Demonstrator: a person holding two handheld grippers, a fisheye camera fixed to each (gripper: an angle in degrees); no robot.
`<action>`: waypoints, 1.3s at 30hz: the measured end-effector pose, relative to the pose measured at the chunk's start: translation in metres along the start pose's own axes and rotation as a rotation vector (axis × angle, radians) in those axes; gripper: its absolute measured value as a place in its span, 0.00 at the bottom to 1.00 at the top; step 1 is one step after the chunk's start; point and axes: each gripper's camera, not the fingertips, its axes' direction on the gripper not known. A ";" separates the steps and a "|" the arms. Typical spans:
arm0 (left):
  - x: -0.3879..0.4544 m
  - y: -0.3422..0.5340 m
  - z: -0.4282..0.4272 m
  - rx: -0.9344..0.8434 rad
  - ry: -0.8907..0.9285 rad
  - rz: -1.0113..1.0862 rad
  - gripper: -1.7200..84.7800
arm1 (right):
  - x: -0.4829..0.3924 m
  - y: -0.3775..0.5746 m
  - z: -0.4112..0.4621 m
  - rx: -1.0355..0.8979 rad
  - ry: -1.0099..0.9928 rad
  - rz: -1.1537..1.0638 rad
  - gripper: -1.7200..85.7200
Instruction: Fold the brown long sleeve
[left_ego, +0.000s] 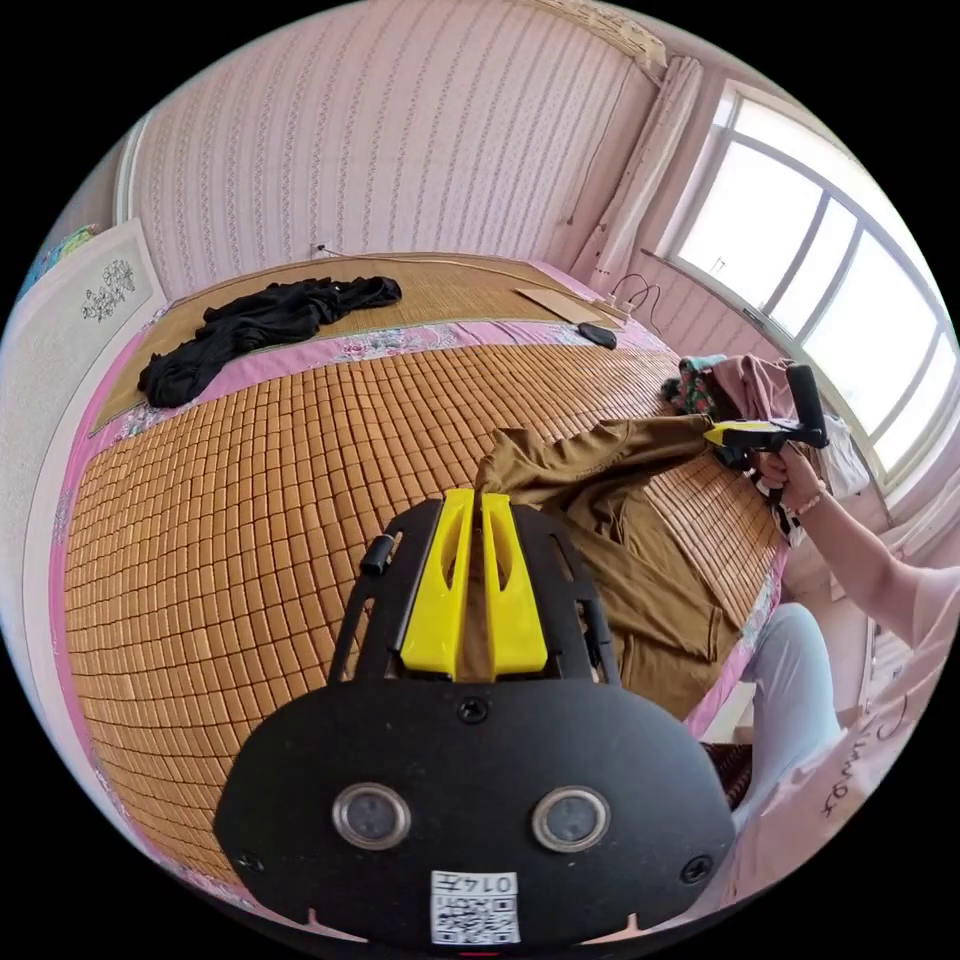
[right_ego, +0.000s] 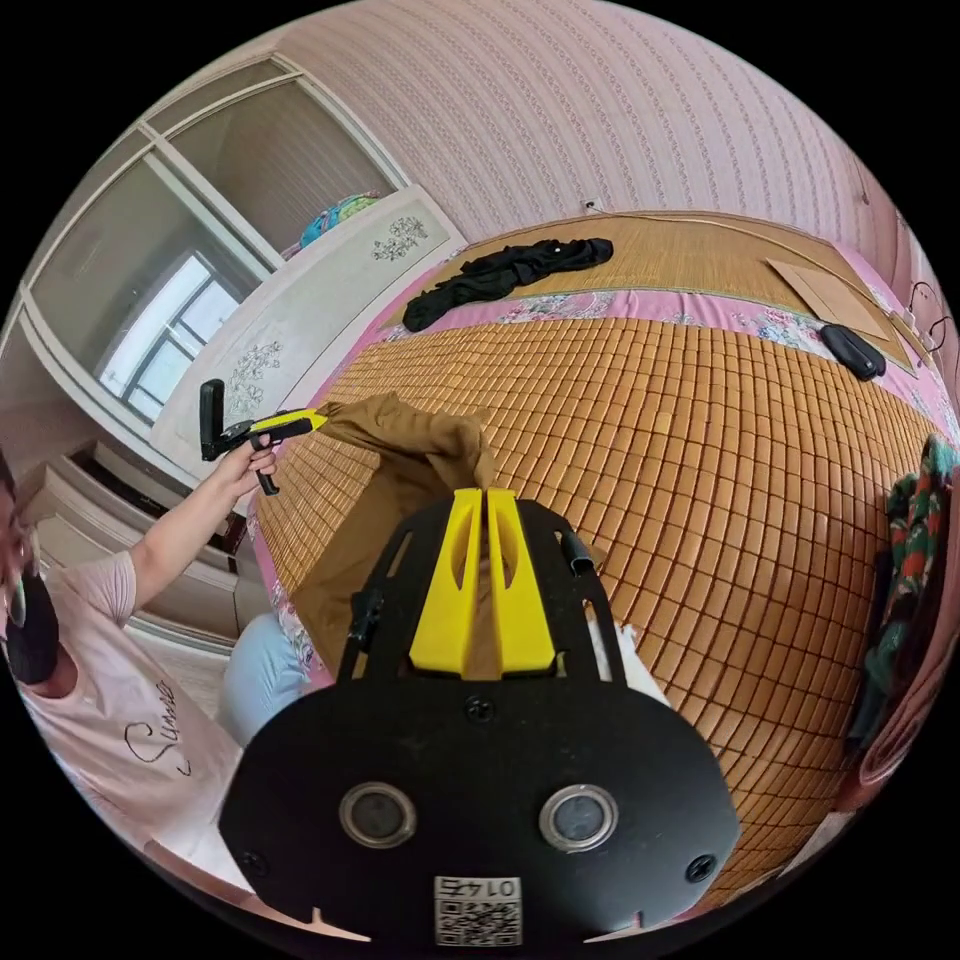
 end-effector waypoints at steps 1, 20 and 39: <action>0.010 0.027 -0.012 -0.010 0.019 0.032 0.01 | -0.006 0.014 0.000 -0.014 -0.005 -0.014 0.02; 0.035 0.215 -0.024 -0.088 -0.020 -0.174 0.08 | -0.038 0.153 0.061 -0.204 0.209 0.190 0.02; 0.101 0.229 -0.001 -0.182 0.233 -0.065 0.04 | -0.136 0.098 0.161 -0.282 -0.256 -0.194 0.03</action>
